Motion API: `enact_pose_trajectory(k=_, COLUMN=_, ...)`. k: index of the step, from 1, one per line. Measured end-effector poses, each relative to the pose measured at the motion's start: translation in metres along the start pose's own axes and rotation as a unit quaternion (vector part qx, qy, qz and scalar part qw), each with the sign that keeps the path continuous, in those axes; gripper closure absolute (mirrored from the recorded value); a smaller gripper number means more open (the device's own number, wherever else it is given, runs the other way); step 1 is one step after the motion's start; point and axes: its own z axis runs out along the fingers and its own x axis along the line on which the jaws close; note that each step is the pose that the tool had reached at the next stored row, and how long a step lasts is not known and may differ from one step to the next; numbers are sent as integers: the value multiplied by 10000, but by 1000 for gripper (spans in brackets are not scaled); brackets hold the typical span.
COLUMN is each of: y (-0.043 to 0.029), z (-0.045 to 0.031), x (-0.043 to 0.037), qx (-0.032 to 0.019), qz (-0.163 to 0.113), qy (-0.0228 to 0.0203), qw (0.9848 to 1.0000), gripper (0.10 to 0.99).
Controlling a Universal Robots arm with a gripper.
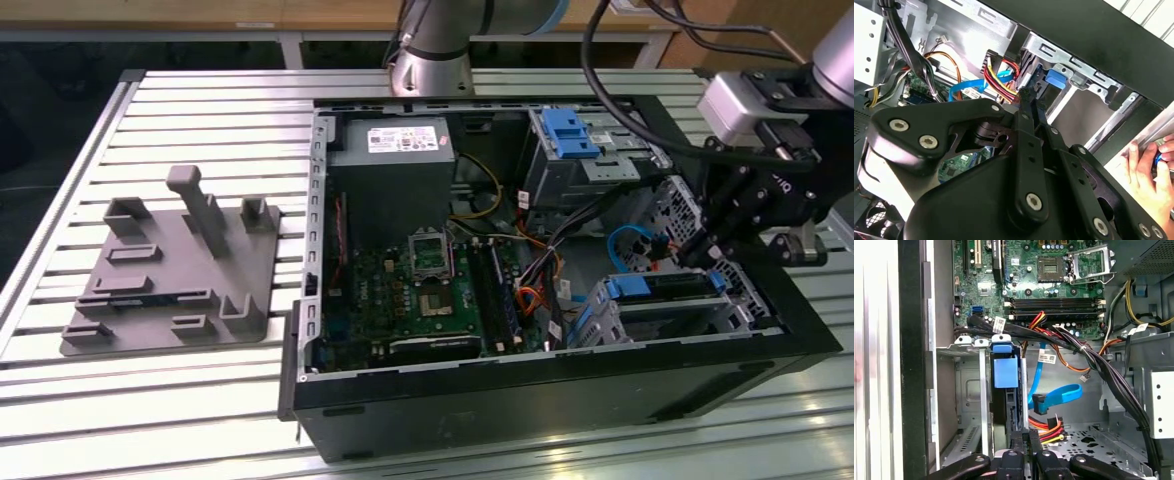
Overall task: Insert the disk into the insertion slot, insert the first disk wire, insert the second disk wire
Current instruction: 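Insert the first disk wire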
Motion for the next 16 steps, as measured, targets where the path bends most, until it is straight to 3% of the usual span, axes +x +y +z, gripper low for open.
enact_pose_trajectory(k=16, y=-1, z=23, x=56, qx=0, qz=0, qy=0, qw=10000, gripper=925)
